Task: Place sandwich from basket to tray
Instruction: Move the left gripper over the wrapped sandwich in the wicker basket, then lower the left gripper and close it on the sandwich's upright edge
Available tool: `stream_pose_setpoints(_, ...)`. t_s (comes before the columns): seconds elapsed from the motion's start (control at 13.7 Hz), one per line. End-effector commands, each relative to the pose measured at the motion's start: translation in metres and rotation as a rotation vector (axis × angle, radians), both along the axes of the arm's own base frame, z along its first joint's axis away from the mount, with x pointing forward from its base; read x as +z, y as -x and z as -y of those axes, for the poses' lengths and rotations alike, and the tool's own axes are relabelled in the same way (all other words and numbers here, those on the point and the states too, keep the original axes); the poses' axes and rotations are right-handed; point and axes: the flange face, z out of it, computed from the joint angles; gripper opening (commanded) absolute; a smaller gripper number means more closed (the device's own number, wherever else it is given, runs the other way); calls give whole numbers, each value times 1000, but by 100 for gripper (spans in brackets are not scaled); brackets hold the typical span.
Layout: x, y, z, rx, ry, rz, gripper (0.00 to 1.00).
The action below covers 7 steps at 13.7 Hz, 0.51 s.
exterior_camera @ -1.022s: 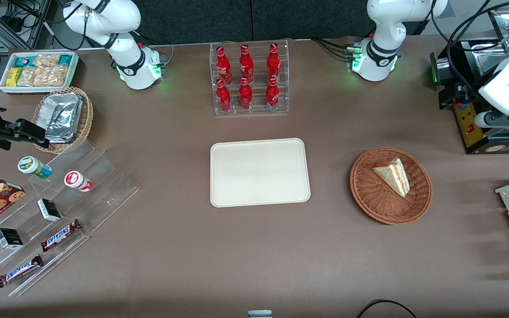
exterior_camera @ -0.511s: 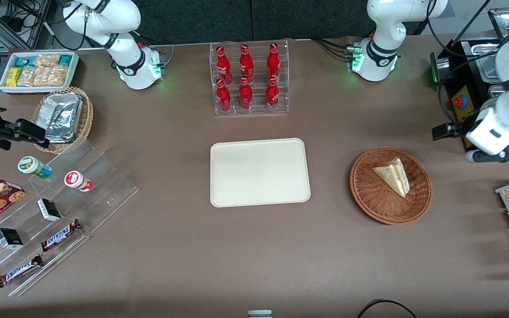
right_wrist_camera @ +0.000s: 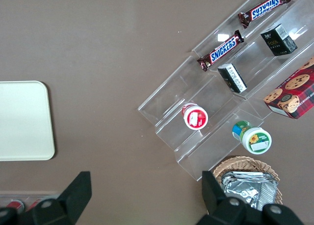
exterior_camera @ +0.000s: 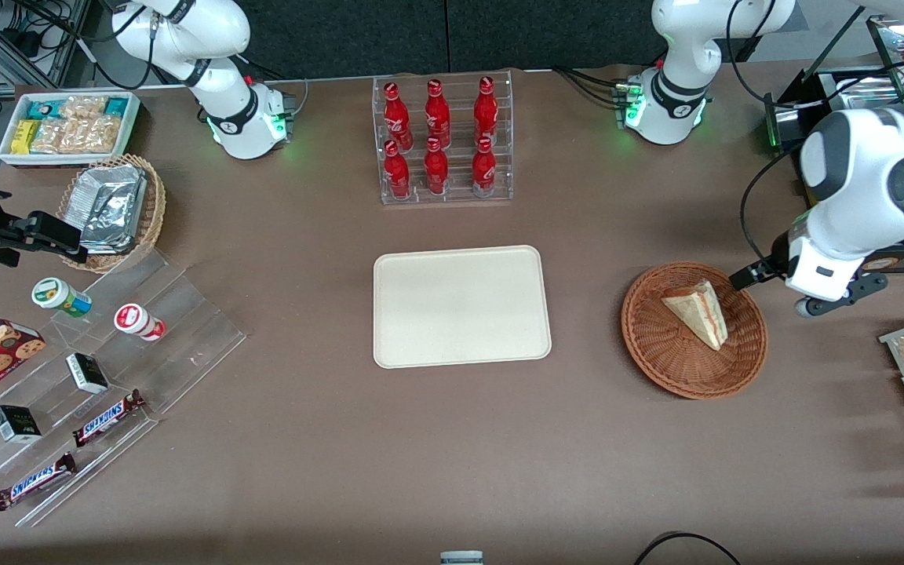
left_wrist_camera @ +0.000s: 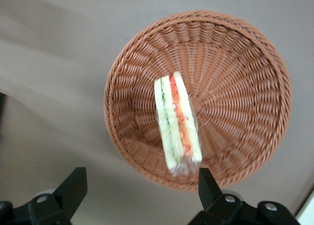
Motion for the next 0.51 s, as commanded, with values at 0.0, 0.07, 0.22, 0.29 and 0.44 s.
stream_pose_setpoints(0.0,-7,14,18,97,-1,35,100)
stream_pose_setpoints(0.07,-11,13,21,123,-2,35,100)
stream_pose_setpoints(0.22,-22,15,32,141,-1,54,100)
stream_pose_setpoints(0.29,-33,18,35,151,2,66,100)
stream_pose_setpoints(0.44,-49,25,39,175,12,115,100)
